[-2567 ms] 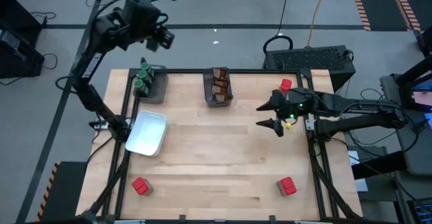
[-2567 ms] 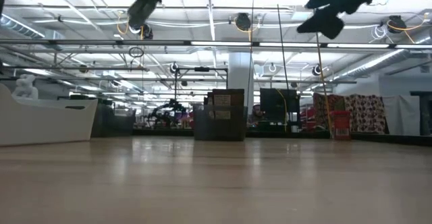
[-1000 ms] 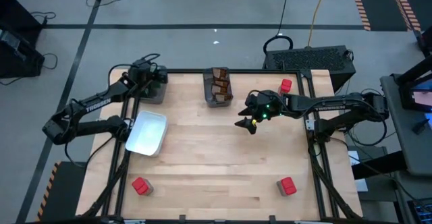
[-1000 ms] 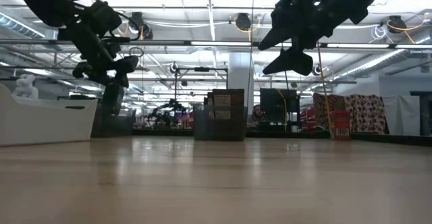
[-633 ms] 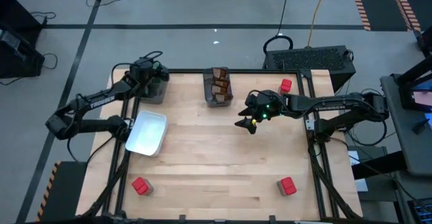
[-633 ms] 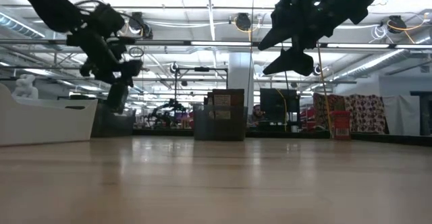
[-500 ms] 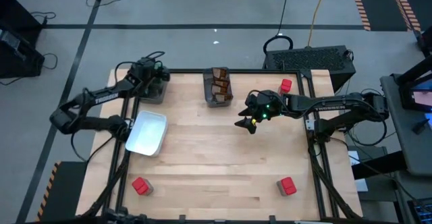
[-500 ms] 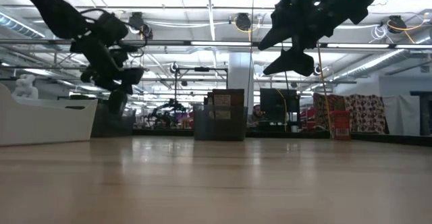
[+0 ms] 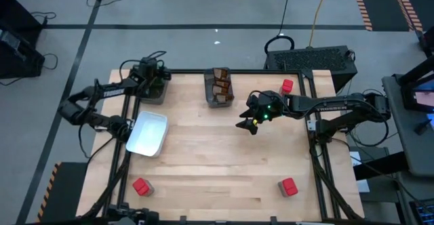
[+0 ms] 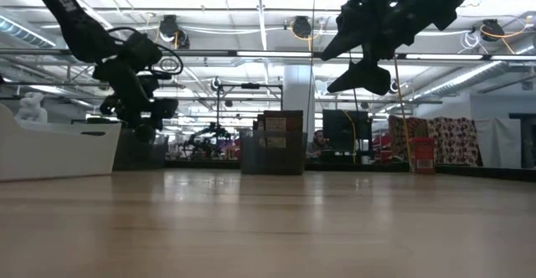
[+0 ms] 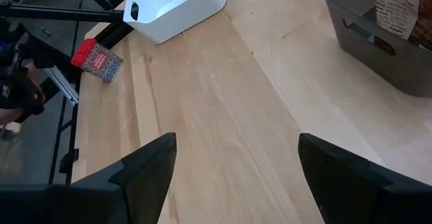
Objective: Sort spices by type
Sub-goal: Put the green seasoning bottle into the left black bin
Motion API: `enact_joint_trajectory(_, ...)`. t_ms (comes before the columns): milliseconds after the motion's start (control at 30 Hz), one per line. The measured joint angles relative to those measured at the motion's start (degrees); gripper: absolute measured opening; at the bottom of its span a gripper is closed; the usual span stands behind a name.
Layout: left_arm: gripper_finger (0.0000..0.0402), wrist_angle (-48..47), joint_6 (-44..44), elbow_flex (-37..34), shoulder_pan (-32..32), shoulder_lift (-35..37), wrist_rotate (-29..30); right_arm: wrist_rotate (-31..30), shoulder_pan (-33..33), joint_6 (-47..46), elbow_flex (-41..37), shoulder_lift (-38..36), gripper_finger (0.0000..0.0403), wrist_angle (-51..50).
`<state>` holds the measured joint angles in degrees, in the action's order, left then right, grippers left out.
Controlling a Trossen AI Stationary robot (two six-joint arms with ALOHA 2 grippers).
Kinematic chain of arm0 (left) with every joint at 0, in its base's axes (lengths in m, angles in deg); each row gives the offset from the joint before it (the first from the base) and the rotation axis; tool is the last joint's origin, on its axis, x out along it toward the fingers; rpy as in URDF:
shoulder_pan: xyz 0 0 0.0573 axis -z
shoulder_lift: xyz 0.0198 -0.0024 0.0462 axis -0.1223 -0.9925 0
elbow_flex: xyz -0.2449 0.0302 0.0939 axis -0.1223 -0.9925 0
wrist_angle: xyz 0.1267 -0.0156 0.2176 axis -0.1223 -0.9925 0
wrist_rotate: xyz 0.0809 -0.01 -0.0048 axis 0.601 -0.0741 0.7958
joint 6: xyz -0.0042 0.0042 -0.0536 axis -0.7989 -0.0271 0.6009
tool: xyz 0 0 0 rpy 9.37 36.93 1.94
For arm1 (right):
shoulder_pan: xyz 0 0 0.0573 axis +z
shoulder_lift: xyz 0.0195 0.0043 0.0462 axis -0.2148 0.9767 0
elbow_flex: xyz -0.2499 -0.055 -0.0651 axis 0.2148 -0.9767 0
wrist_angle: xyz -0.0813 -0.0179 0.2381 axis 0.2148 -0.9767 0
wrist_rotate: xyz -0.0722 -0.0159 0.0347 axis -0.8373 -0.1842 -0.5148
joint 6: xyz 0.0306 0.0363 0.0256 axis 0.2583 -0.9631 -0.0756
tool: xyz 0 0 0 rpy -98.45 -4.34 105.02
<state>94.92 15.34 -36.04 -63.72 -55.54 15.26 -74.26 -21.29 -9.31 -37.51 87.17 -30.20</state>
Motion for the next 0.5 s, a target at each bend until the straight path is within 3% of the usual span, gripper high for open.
enact_joint_trajectory(500, 0.023, 5.88, -1.74, 0.02, 0.03, -0.42, -1.14, -0.04, -0.02, 1.18, 0.0, 0.0, 0.0293, 0.01)
